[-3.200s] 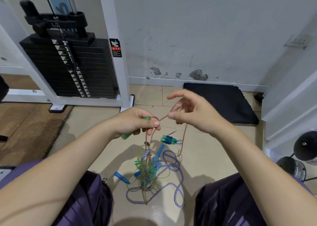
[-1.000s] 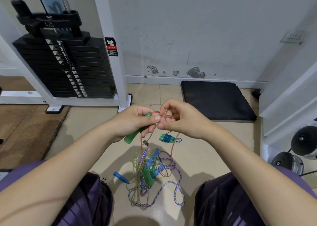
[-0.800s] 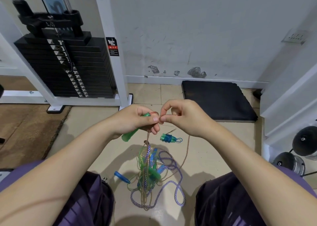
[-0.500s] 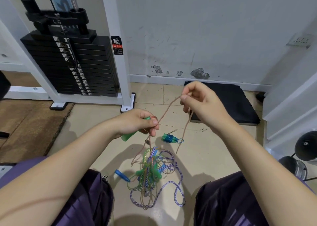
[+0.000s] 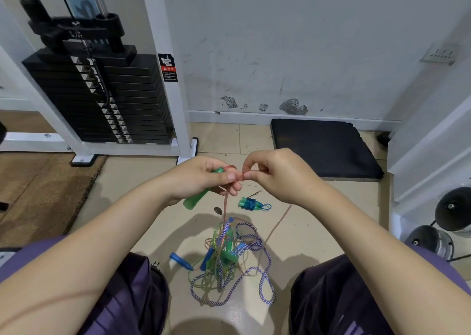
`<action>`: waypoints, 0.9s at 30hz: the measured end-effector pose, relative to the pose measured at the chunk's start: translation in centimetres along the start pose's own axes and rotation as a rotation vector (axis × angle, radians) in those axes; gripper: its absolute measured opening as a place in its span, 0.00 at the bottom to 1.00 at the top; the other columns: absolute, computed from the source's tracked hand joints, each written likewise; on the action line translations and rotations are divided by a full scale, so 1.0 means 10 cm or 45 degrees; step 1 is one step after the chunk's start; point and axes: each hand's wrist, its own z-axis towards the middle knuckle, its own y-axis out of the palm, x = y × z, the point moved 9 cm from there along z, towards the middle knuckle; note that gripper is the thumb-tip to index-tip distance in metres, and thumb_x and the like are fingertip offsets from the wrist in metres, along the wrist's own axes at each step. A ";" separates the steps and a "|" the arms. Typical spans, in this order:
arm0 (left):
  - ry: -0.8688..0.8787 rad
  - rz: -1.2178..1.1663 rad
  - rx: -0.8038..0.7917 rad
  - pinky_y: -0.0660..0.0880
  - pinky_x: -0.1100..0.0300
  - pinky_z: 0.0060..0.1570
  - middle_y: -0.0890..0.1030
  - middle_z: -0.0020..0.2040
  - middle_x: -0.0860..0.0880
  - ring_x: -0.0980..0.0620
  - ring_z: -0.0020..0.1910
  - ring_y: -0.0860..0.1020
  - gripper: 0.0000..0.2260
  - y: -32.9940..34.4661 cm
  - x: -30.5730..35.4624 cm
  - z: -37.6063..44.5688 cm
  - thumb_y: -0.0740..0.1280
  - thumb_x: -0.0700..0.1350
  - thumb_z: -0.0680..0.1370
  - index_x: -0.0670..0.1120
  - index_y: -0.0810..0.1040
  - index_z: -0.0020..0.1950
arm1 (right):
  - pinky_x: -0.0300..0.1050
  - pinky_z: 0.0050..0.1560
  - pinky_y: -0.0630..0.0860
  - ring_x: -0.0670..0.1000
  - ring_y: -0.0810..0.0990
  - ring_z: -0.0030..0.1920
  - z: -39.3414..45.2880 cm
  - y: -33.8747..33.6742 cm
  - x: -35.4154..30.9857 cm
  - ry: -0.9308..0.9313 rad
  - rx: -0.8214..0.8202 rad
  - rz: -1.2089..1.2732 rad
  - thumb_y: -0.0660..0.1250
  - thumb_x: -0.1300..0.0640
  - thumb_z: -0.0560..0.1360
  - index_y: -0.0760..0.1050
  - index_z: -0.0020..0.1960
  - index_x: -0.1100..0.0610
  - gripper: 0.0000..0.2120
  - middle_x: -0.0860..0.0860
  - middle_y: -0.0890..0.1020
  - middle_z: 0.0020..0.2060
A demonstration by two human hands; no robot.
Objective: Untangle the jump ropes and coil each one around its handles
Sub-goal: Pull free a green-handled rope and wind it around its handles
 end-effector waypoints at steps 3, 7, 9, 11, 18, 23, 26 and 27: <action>-0.077 0.104 -0.043 0.76 0.59 0.50 0.86 0.48 0.47 0.54 0.49 0.82 0.09 0.01 -0.09 0.00 0.64 0.43 0.82 0.41 0.82 0.56 | 0.47 0.37 0.70 0.45 0.69 0.30 -0.01 -0.05 -0.03 -0.057 0.117 0.087 0.68 0.55 0.77 0.79 0.46 0.52 0.03 0.46 0.73 0.27; -0.184 0.394 -0.126 0.74 0.63 0.50 0.85 0.49 0.51 0.59 0.48 0.80 0.08 0.06 -0.23 -0.04 0.64 0.45 0.82 0.46 0.82 0.53 | 0.39 0.32 0.70 0.47 0.72 0.29 -0.01 -0.25 0.08 0.018 0.342 0.608 0.66 0.62 0.78 0.75 0.44 0.52 0.07 0.50 0.76 0.31; -0.162 0.451 -0.095 0.73 0.66 0.47 0.84 0.46 0.47 0.61 0.42 0.79 0.09 0.07 -0.19 -0.05 0.63 0.43 0.83 0.42 0.81 0.52 | 0.35 0.29 0.69 0.50 0.74 0.29 -0.03 -0.32 0.13 0.056 0.380 0.778 0.65 0.64 0.79 0.74 0.44 0.54 0.07 0.52 0.78 0.33; -0.108 0.401 -0.003 0.70 0.72 0.35 0.82 0.42 0.40 0.64 0.30 0.76 0.10 0.06 -0.06 -0.07 0.62 0.41 0.83 0.36 0.79 0.50 | 0.33 0.28 0.69 0.51 0.75 0.30 -0.03 -0.33 0.15 0.078 0.323 0.862 0.66 0.64 0.78 0.75 0.47 0.58 0.03 0.54 0.79 0.35; 0.030 0.102 0.087 0.70 0.62 0.33 0.69 0.28 0.49 0.54 0.28 0.68 0.07 0.05 0.11 -0.10 0.66 0.44 0.80 0.44 0.82 0.50 | 0.47 0.39 0.72 0.50 0.73 0.35 -0.01 0.10 0.10 0.072 -0.111 0.806 0.77 0.61 0.69 0.76 0.54 0.54 0.17 0.50 0.78 0.38; 0.042 0.129 0.108 0.71 0.65 0.33 0.72 0.28 0.50 0.55 0.29 0.69 0.08 0.01 0.13 -0.09 0.65 0.42 0.81 0.40 0.82 0.51 | 0.40 0.35 0.68 0.43 0.68 0.28 -0.01 0.10 0.03 0.080 -0.080 0.444 0.76 0.56 0.70 0.72 0.49 0.54 0.14 0.45 0.72 0.28; 0.009 0.073 0.093 0.74 0.61 0.38 0.77 0.32 0.49 0.54 0.32 0.73 0.09 -0.02 0.07 -0.07 0.66 0.41 0.80 0.35 0.81 0.52 | 0.44 0.34 0.65 0.46 0.66 0.28 0.00 0.00 0.01 0.079 0.001 0.319 0.75 0.52 0.71 0.71 0.48 0.51 0.13 0.46 0.70 0.26; 0.002 0.056 0.070 0.75 0.61 0.39 0.79 0.34 0.48 0.54 0.33 0.75 0.08 -0.01 0.06 -0.06 0.66 0.40 0.80 0.37 0.82 0.51 | 0.44 0.34 0.64 0.47 0.65 0.28 0.00 -0.02 -0.01 0.048 0.016 0.303 0.75 0.52 0.72 0.74 0.47 0.51 0.10 0.46 0.68 0.25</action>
